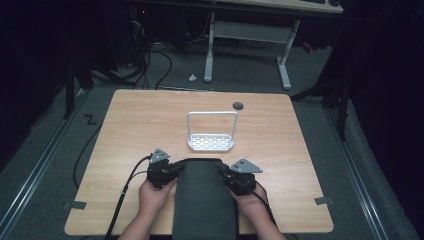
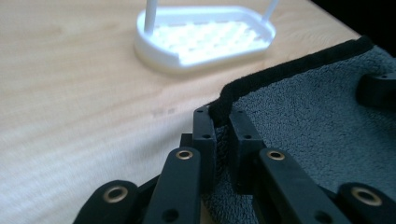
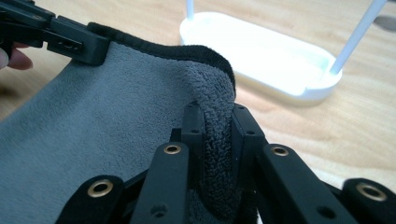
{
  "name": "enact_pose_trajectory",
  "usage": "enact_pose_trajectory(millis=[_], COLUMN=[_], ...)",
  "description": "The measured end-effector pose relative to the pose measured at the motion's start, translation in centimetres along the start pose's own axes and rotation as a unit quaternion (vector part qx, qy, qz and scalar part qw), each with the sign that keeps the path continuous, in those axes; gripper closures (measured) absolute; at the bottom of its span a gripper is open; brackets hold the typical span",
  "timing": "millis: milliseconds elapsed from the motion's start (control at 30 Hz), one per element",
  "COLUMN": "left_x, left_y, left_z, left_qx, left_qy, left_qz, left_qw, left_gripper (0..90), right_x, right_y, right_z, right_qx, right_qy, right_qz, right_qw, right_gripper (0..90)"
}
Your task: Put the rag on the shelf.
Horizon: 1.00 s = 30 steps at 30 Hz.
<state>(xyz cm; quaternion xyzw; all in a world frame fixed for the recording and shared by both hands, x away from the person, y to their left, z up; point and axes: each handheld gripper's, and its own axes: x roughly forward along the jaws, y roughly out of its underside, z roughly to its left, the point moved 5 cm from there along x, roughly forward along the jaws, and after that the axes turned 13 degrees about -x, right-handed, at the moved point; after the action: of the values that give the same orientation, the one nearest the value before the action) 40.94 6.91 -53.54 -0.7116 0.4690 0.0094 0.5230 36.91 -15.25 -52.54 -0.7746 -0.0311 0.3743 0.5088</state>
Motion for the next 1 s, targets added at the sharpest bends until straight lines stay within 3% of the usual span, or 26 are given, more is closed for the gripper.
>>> enact_pose_trajectory(millis=[400,533,1000], left_x=[-2.3,-2.8,-4.6], left_y=[-4.3,-5.5,-9.3], left_z=[-1.8,-2.3,-4.2], left_qx=[0.024,0.023,0.041], left_qy=[0.009,0.014,0.025], left_qz=[-0.056,-0.071,-0.118], left_qw=[0.9981,0.9972,0.9918], left_gripper=[83.1,83.1,83.1], right_x=[-1.6,-1.8,-3.1], right_y=[-3.4,-4.4,-7.9], right_z=[-1.6,-2.2,-4.1], right_qx=[0.002,0.004,0.006], right_qy=[0.01,0.016,0.034], right_qz=[-0.048,-0.059,-0.106], right_qw=[0.9988,0.9981,0.9938], right_gripper=[79.1,79.0,79.0])
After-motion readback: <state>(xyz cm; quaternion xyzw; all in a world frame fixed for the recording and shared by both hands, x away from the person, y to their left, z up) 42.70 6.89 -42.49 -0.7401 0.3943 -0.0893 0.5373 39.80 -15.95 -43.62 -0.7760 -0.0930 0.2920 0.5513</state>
